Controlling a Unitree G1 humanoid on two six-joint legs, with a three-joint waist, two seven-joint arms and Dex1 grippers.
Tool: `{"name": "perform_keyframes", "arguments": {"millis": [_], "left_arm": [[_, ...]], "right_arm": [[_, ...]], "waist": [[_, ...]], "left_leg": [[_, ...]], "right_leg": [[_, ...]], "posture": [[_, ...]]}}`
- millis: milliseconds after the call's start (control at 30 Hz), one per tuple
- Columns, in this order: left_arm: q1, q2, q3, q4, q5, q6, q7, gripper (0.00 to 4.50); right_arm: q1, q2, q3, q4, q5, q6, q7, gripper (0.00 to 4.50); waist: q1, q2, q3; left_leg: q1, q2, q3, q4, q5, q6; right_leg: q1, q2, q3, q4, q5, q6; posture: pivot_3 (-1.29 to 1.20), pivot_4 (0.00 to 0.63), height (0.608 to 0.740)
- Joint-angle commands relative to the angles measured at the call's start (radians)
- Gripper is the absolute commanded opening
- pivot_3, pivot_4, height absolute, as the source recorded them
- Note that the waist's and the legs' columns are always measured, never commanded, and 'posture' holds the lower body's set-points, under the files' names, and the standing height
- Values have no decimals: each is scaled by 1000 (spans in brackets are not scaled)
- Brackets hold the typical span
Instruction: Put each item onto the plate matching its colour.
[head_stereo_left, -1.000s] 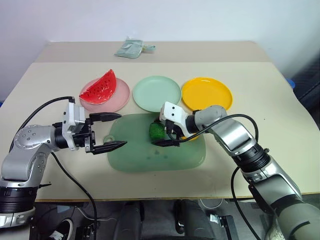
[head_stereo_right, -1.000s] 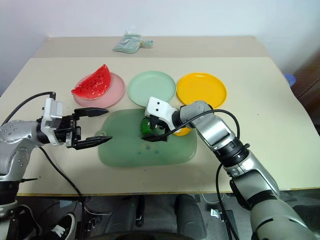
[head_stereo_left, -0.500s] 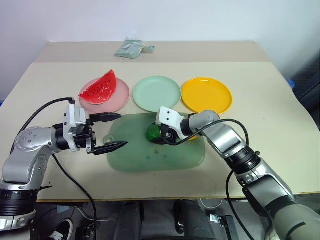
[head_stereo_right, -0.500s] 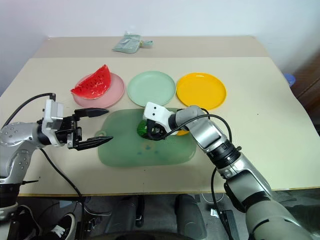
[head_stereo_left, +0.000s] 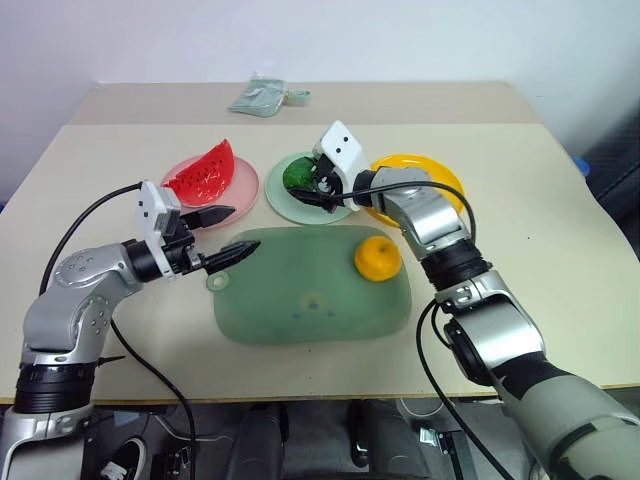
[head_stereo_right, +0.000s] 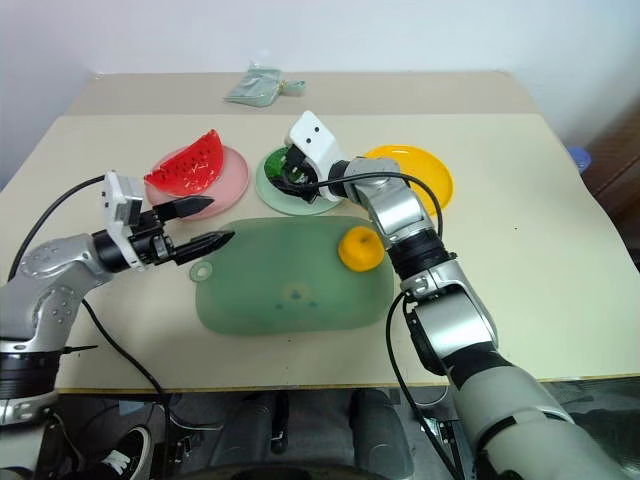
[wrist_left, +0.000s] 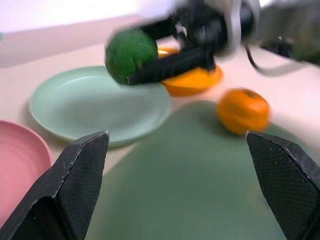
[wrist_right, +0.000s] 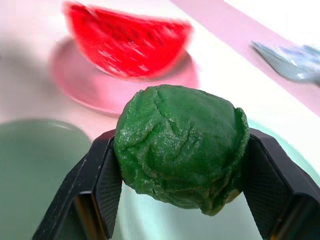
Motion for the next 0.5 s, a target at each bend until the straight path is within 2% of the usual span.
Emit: {"name": "perform_keyframes", "arguments": {"millis": [33,100,167,233,433,500], "left_arm": [[-21,-37,6,-52,47,-52,82,4500],[-9,-46,4,-78,45,-54,86,4500],[3,-44,7,-97,37,-41,87,4500],[14,-34,15,-100,31,-35,80,4500],[34,-24,24,-87,12,-60,23,4500],[48,-14,32,-106,-44,-33,-37,4500]], "right_arm": [[-67,47,-15,157,-45,-107,-74,2874],[-79,60,-20,216,-52,-134,-72,2874],[-92,64,-31,252,-54,-155,-69,3749],[-105,58,-43,279,-59,-175,-86,4444],[-127,13,-114,264,-31,-213,-91,4444],[-110,-12,-169,196,42,-170,-5,4444]], "waist": [[-2,0,0],[-4,0,0],[-3,0,0],[-3,0,0],[2,0,0],[1,0,0]], "left_leg": [[0,0,0,0,0,0],[0,0,0,0,0,0],[0,0,0,-1,0,0],[0,0,0,-1,0,0],[0,0,0,-1,0,0],[0,0,0,-1,0,0]], "right_leg": [[0,0,0,0,0,0],[0,0,0,0,0,0],[0,0,0,0,0,0],[0,0,0,0,0,0],[0,0,0,0,0,0],[0,0,0,0,0,0]], "posture": [[0,150,740],[0,150,740],[0,150,740],[0,150,740],[0,150,740],[0,150,740]]}}
